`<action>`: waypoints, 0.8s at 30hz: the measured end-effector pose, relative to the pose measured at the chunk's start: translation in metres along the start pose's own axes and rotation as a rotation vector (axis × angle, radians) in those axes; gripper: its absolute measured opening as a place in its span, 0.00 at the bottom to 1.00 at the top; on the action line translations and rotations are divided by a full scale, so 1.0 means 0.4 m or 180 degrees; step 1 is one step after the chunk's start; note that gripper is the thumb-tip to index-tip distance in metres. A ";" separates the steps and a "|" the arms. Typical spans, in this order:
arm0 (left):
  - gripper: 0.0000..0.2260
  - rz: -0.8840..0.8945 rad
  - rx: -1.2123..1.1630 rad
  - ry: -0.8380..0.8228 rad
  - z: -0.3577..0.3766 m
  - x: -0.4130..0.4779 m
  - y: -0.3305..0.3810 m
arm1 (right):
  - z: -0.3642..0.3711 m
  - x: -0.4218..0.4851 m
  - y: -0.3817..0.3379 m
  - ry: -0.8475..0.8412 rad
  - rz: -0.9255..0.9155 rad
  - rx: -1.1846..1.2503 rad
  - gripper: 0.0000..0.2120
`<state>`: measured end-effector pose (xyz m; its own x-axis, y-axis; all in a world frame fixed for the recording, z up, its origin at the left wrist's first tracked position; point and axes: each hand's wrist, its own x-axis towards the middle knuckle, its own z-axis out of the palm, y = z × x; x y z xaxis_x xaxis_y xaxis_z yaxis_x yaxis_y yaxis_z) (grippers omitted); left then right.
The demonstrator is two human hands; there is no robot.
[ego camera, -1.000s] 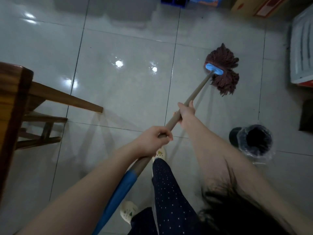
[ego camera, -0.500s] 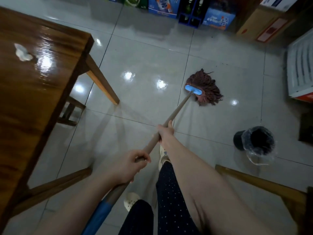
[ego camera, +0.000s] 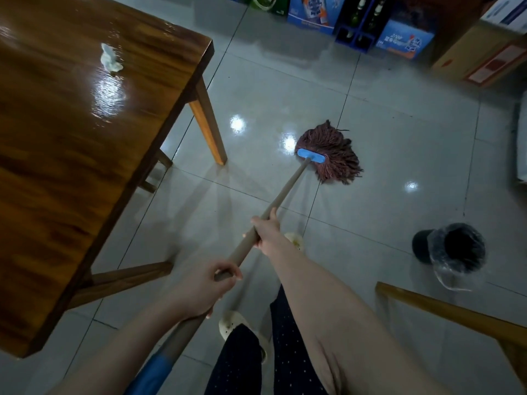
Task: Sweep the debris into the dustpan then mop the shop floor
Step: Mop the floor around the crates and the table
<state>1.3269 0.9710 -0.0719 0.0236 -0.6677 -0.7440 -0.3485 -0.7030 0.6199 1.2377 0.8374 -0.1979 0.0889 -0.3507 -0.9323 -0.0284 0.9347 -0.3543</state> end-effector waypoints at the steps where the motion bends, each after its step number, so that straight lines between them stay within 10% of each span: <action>1: 0.05 -0.0024 -0.0009 -0.0008 0.000 0.013 0.013 | -0.005 0.005 -0.015 -0.0019 0.0010 0.0013 0.39; 24: 0.08 0.0186 -0.0433 0.0204 0.005 0.653 0.588 | -0.225 0.381 -0.775 0.0265 -0.0278 -0.0418 0.37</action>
<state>1.2490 0.6315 -0.1210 0.0682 -0.7196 -0.6910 -0.2211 -0.6863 0.6929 1.1704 0.4890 -0.2366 0.0141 -0.4389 -0.8984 -0.1544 0.8868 -0.4357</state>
